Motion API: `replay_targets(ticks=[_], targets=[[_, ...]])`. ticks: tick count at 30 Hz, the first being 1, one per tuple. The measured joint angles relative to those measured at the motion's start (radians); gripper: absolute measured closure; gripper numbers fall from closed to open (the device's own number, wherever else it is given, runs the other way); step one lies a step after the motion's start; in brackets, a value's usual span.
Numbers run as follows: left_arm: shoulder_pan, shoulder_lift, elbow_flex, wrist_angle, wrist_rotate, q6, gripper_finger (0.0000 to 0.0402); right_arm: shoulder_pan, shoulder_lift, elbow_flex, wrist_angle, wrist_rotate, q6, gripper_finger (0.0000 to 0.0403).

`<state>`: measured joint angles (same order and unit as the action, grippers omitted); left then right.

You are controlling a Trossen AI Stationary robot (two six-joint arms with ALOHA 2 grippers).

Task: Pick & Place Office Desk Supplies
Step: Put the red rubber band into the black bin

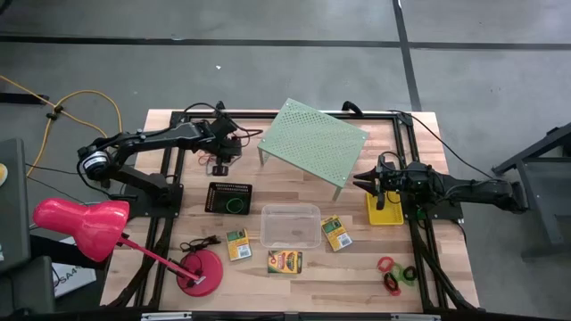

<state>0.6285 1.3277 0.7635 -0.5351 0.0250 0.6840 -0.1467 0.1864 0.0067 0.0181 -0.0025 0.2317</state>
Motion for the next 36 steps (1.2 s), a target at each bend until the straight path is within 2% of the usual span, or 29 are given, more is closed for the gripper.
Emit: replay_targets(ticks=[9,14,18,25,36], targets=[[0.005,0.000,0.000,-0.026,0.003,0.053,0.0355,0.000,0.000,0.000,0.000,0.000,0.000,0.0309],[0.052,0.006,0.011,-0.041,0.052,0.052,0.0355,0.000,0.000,0.000,0.000,0.000,0.000,0.0309],[0.077,0.063,0.080,-0.123,0.077,0.051,0.0355,0.000,0.000,0.000,0.000,0.000,0.000,0.0309],[0.075,0.236,0.240,-0.282,0.104,0.078,0.0355,0.000,0.000,0.000,0.000,0.000,0.000,0.0309],[0.075,0.280,0.248,-0.287,0.097,0.071,0.0355,0.000,0.000,0.000,0.000,0.000,0.000,0.0309]])
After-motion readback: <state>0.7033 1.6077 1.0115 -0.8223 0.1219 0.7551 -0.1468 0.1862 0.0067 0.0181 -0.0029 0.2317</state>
